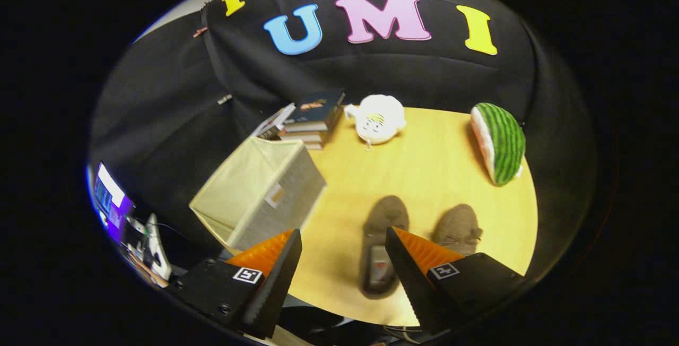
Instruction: Open the storage box then place both shoes into the box .Put the left shoe in first, then the right shoe, with the right side of both shoes facing outward in a uniform manner.
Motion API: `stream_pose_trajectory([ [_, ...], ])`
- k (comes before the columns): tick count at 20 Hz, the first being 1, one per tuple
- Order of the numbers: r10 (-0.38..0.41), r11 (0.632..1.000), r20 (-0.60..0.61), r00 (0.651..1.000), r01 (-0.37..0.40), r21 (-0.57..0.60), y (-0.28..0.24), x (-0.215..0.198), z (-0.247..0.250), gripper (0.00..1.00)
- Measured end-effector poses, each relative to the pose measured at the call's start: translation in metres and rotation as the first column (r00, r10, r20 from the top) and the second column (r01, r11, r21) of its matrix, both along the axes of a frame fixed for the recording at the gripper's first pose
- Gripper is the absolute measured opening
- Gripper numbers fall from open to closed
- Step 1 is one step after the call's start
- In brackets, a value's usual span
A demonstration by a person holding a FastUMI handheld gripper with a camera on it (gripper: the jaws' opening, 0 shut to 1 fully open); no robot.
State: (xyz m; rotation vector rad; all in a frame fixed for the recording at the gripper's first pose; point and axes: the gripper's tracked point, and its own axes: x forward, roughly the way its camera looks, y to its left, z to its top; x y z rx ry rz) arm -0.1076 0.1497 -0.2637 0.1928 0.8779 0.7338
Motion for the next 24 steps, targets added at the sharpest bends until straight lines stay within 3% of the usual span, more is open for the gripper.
stream_pose_trajectory([
  [4,0.018,0.991,-0.022,1.0,-0.021,-0.135,-0.023,-0.003,-0.058,0.98],
  [11,0.035,0.979,-0.102,0.994,-0.055,-0.197,-0.006,0.008,-0.124,0.92],
  [13,0.043,0.976,-0.095,0.995,-0.062,-0.208,0.005,0.014,-0.135,0.81],
  [17,-0.016,0.966,-0.074,0.997,-0.004,-0.258,0.01,0.032,-0.15,0.57],
  [18,-0.032,0.966,-0.086,0.996,0.009,-0.257,0.009,0.033,-0.152,0.4],
  [21,-0.12,0.975,-0.118,0.986,0.094,-0.201,0.005,0.04,-0.142,0.09],
  [24,-0.18,0.974,-0.116,0.977,0.161,-0.157,0.003,0.042,-0.12,0.08],
])
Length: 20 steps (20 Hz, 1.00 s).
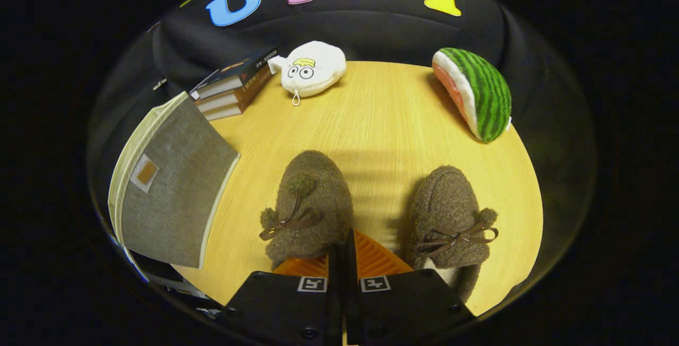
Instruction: Open the storage box then place both shoes into the box .Put the left shoe in first, then the right shoe, with the right side of both shoes facing outward in a uniform manner.
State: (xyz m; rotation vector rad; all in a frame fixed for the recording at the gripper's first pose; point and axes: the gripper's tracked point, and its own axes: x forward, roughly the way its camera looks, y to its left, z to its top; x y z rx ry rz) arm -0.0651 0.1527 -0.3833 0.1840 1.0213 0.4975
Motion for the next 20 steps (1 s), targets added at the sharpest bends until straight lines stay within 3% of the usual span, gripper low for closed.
stream_pose_trajectory([
  [10,-0.127,0.986,0.028,0.992,0.123,0.109,0.025,0.007,0.133,0.08],
  [15,-0.165,0.964,-0.024,0.986,0.166,0.208,0.089,0.016,0.211,0.08],
  [20,-0.123,0.963,-0.099,0.988,0.142,0.229,0.171,0.005,0.248,0.08],
])
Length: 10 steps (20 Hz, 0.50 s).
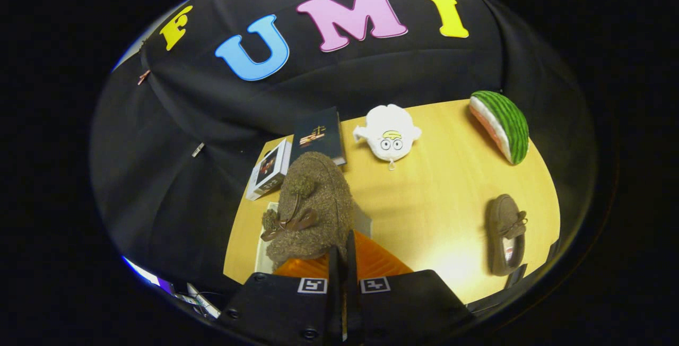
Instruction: Open the storage box then place both shoes into the box .Put the left shoe in first, then the right shoe, with the right side of both shoes facing outward in a uniform manner.
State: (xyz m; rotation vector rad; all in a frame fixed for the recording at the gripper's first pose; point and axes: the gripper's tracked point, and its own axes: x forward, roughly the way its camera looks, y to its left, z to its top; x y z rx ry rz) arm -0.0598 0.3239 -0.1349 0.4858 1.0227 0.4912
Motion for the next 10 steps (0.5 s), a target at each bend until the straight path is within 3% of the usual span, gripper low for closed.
stream_pose_trajectory([
  [5,0.035,0.998,-0.098,0.995,-0.04,-0.046,0.071,-0.034,-0.02,0.08],
  [10,0.016,0.993,-0.156,0.988,-0.034,-0.109,0.104,-0.052,-0.056,0.08],
])
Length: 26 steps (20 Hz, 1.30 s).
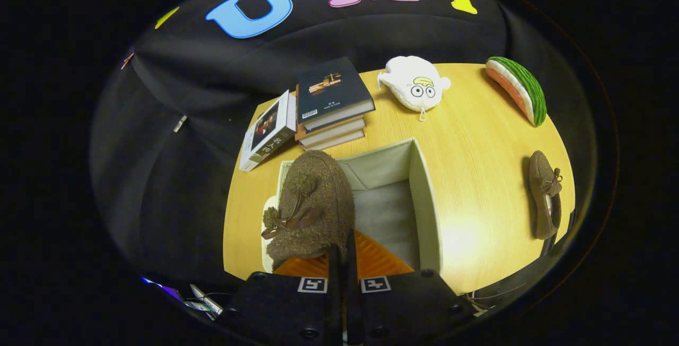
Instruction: Open the storage box then place both shoes into the box .Put the left shoe in first, then the right shoe, with the right side of both shoes facing outward in a uniform manner.
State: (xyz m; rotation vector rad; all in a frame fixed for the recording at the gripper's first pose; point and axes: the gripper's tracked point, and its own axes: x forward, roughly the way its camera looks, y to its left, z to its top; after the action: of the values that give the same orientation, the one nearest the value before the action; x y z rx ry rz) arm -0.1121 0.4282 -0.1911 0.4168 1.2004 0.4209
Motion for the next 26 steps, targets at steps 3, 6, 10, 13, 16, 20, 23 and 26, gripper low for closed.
stream_pose_trajectory([
  [3,-0.006,1.0,-0.022,1.0,0.005,-0.018,0.01,-0.002,-0.016,0.08],
  [6,-0.004,0.999,-0.023,1.0,0.003,-0.037,0.017,0.0,-0.026,0.08],
  [10,0.062,0.998,-0.031,0.998,-0.063,-0.022,0.038,-0.009,-0.035,0.13],
  [13,0.129,0.992,-0.043,0.991,-0.128,0.022,0.048,-0.025,-0.03,0.41],
  [16,0.127,0.986,0.003,0.992,-0.126,0.108,0.06,-0.019,-0.014,0.79],
  [20,0.112,0.979,0.038,0.993,-0.117,0.166,0.055,-0.012,0.005,0.99],
  [23,0.092,0.973,0.083,0.992,-0.107,0.202,0.043,-0.006,0.021,0.99],
  [26,0.053,0.968,0.154,0.987,-0.088,0.234,0.022,0.003,0.042,0.98],
])
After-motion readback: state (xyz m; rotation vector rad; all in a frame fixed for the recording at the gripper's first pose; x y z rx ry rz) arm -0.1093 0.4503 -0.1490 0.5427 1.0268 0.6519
